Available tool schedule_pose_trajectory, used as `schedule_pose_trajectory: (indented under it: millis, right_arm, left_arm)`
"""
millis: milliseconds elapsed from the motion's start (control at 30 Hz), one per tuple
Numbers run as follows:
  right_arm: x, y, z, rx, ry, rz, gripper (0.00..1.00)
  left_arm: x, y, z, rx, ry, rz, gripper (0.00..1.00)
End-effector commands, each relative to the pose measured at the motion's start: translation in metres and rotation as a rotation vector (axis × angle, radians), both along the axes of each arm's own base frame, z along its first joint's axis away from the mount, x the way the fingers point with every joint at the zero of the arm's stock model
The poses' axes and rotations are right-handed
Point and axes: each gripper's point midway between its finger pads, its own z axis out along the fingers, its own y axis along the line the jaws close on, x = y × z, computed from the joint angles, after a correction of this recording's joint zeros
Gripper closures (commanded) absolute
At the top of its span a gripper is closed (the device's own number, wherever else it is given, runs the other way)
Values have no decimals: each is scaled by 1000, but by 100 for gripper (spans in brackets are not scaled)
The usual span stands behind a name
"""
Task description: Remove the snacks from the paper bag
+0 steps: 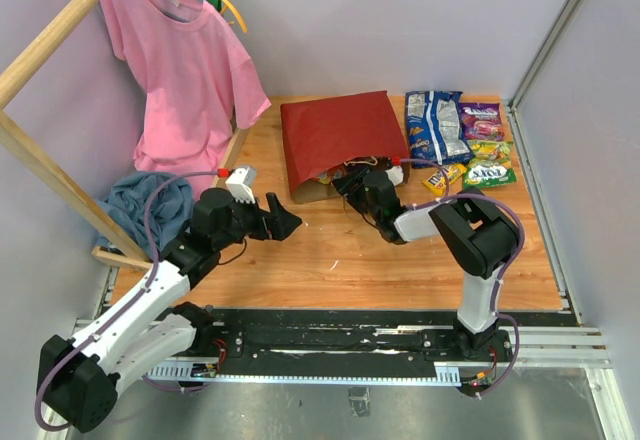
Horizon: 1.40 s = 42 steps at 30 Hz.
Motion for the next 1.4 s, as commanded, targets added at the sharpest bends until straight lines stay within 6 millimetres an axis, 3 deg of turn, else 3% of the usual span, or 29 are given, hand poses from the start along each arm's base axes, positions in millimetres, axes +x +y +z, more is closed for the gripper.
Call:
schedule_pose_trajectory:
  millis: [0,367,400,733,1000,1200,1367]
  right_arm:
    - [4,-6,-19,-37,25,-24,45]
    - [22,6,-15,-35,18,-28,50]
    - [22,6,-25,-47,35,-28,52]
    - [36,10,-29,-65,34,-47,57]
    - [42,7,-32,-86,17,-62,78]
    - [45,5,-28,-91,3,-64,99]
    - [36,7,-2,-93,-19,-24,99]
  left_arm:
    - [-9,-14,2,-114,25,-51,0]
    - [-7,-9,-7,-77,25,-36,0]
    - [-6,-9,-8,-75,27,-35,0]
    - [-4,-8,-9,-55,22,-30,0]
    - [-3,-5,-10,-39,19,-18,0]
    - [-2,-2,-8,-25,14,-6,0]
    - [-1,0,-7,-19,12,2,0]
